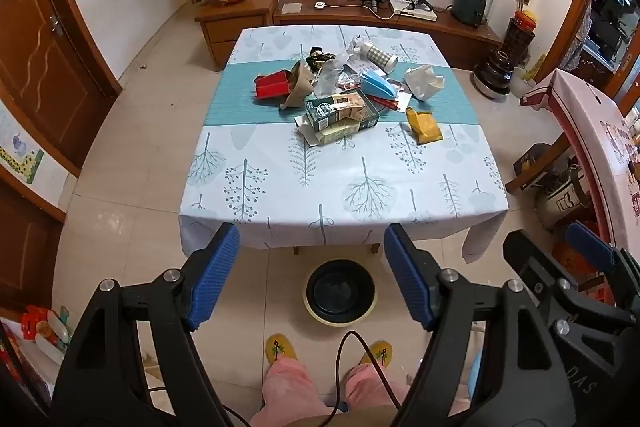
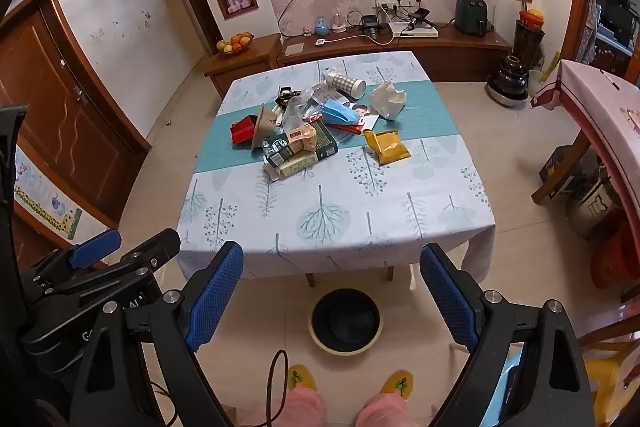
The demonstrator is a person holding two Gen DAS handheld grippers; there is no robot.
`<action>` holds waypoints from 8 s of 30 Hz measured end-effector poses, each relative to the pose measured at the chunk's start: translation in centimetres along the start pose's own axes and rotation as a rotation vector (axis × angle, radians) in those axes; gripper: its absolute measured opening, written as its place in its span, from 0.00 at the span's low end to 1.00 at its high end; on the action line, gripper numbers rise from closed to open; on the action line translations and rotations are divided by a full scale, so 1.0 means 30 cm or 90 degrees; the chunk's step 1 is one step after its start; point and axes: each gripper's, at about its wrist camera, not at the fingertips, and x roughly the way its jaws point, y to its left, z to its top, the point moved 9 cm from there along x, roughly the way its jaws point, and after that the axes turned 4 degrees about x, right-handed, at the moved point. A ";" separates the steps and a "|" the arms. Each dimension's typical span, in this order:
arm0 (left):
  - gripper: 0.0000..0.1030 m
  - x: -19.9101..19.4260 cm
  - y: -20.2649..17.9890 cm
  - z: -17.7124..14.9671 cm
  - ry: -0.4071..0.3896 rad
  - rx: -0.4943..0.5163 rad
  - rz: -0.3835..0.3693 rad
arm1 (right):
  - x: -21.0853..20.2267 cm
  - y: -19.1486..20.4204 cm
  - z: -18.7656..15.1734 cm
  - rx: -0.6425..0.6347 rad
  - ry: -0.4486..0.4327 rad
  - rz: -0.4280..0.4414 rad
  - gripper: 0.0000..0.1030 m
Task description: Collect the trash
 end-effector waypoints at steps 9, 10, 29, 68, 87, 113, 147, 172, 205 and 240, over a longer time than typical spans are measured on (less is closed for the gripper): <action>0.70 -0.035 -0.007 0.011 -0.010 0.002 -0.001 | -0.034 0.035 0.004 -0.001 -0.021 0.001 0.89; 0.70 -0.040 -0.009 0.013 -0.012 0.003 -0.001 | -0.042 0.035 0.006 -0.001 -0.023 0.001 0.89; 0.69 -0.079 -0.001 0.004 -0.014 0.010 -0.003 | -0.084 0.039 0.005 0.004 -0.034 -0.001 0.88; 0.69 -0.035 -0.061 -0.020 0.015 -0.118 0.063 | 0.012 -0.038 0.095 -0.103 0.013 0.074 0.88; 0.69 0.478 0.374 0.528 0.036 -0.021 -0.009 | 0.512 0.095 0.440 0.051 0.067 -0.004 0.87; 0.69 1.411 0.622 0.803 0.163 0.174 -0.130 | 1.605 0.586 0.678 0.046 0.233 0.003 0.52; 0.29 1.643 0.440 0.777 0.228 0.296 -0.223 | 1.728 0.541 0.651 0.093 0.254 0.033 0.14; 0.03 1.382 0.560 0.620 0.249 0.133 -0.259 | 1.324 0.577 0.570 0.042 0.170 0.054 0.12; 0.03 0.553 -0.010 -0.379 0.185 0.056 -0.209 | 0.631 -0.048 -0.310 -0.027 0.235 0.106 0.12; 0.05 1.557 -0.209 -0.986 0.308 0.139 -0.186 | 1.695 -0.417 -1.130 0.105 0.392 -0.048 0.13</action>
